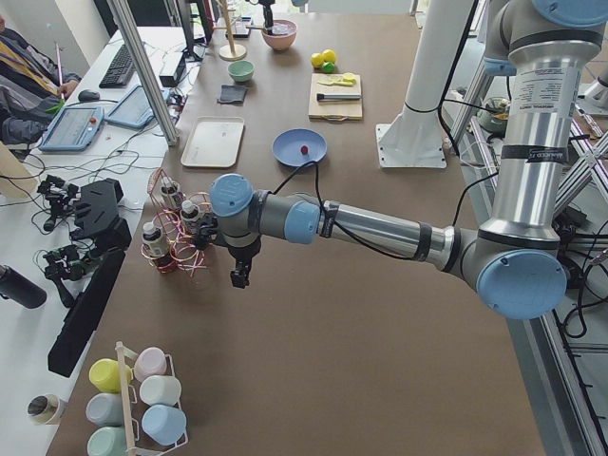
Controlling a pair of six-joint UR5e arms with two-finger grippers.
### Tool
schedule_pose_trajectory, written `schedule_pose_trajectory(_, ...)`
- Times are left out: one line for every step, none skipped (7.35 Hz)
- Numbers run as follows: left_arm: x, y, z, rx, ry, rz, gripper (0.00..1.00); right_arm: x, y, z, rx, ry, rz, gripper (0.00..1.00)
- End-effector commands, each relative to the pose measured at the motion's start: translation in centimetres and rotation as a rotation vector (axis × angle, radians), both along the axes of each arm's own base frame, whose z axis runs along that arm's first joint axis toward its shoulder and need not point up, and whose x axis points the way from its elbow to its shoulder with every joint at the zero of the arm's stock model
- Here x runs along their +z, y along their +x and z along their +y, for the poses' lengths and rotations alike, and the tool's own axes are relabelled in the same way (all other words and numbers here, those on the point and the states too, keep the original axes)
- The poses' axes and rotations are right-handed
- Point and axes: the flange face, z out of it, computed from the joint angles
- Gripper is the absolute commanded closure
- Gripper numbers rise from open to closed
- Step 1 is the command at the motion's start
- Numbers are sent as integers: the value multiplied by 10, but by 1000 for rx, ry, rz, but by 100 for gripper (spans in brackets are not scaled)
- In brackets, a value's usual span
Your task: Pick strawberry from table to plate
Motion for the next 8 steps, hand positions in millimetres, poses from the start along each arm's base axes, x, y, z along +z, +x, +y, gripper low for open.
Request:
schedule_pose_trajectory(-10, -38, 0, 1, -2, -5, 3, 81, 125, 32, -41, -29, 63, 0)
schedule_pose_trajectory(-9, -38, 1, 1, -18, -2, 3, 114, 150, 53, -27, -72, 93, 0)
schedule_pose_trajectory(-5, -38, 3, 2, -43, -3, 3, 133, 168, 68, 0, -105, 112, 0)
schedule_pose_trajectory(0, -39, 8, 0, -53, -3, 3, 144, 178, 78, 18, -126, 113, 0)
schedule_pose_trajectory(8, -39, 13, 0, -68, -5, 3, 155, 189, 89, 38, -147, 112, 0)
schedule_pose_trajectory(21, -38, 23, 2, -95, -3, 3, 157, 196, 93, 43, -144, 146, 0)
schedule_pose_trajectory(26, -45, 25, -11, -104, -8, 3, 157, 197, 94, 42, -144, 159, 0)
schedule_pose_trajectory(27, -61, 29, -39, -103, -42, 3, 161, 196, 96, 43, -151, 157, 0)
